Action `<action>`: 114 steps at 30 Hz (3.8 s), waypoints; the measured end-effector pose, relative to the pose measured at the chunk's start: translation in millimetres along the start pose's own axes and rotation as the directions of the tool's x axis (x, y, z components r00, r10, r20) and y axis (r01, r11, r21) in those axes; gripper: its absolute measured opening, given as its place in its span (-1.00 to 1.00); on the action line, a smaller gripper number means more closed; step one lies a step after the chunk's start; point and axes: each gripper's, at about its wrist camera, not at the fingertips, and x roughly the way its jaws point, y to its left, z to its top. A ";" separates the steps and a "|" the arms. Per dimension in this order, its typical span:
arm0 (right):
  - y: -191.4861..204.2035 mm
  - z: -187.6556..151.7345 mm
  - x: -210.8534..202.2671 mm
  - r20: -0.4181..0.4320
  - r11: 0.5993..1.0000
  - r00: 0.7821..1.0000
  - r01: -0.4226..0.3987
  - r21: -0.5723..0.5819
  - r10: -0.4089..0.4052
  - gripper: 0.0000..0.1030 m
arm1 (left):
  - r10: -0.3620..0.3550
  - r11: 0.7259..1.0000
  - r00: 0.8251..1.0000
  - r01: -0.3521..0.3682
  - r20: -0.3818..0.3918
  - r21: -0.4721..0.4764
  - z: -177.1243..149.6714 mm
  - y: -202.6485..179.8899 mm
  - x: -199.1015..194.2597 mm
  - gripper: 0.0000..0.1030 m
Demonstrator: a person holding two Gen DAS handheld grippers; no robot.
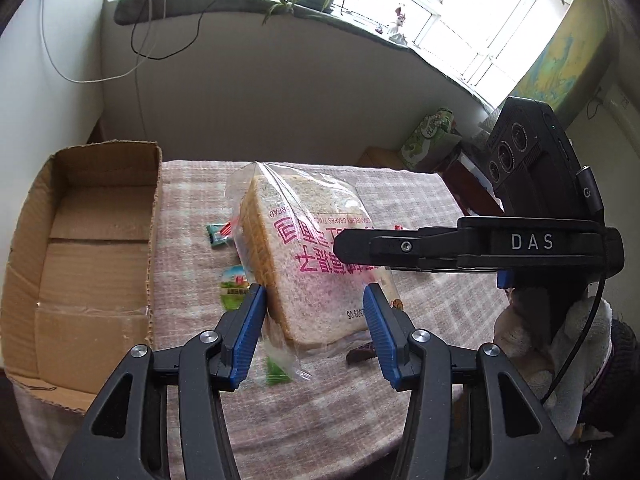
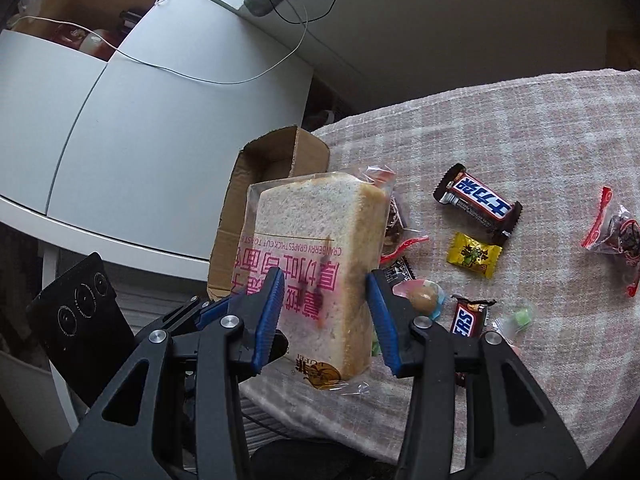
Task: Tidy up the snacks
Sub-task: 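Lift the bread loaf with both grippers and carry it over the cardboard box, then lower the bread into the box and open both grippers, then grasp the green square candy with the left gripper while the right grasps a small clear candy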
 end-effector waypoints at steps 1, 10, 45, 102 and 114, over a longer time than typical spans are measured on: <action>7.8 2.9 7.1 -0.010 1.000 1.000 -0.003 -0.017 0.002 -0.11 | 0.011 1.000 1.000 -0.011 0.007 -0.014 0.2 5.6 -3.6 -0.04; 61.7 12.2 66.4 -0.103 0.988 0.994 -0.037 -0.147 0.022 -0.11 | 0.106 0.986 0.993 -0.098 0.047 -0.138 -18.5 59.6 -38.6 -0.04; 118.5 22.2 172.4 -0.191 0.959 0.976 0.050 -0.280 -0.107 -0.11 | 0.289 0.936 0.957 -0.290 -0.037 -0.201 -30.3 135.4 -32.1 -0.11; -87.5 -58.4 27.5 -0.017 0.807 0.847 0.500 -0.315 -0.531 -0.15 | 0.106 0.994 0.974 -0.104 -0.202 0.021 -59.6 -13.3 81.3 -0.34; -93.3 -56.1 29.4 -0.009 0.805 0.846 0.503 -0.315 -0.533 -0.23 | 0.161 0.987 0.965 -0.155 -0.209 0.046 -60.0 -11.6 97.6 -0.38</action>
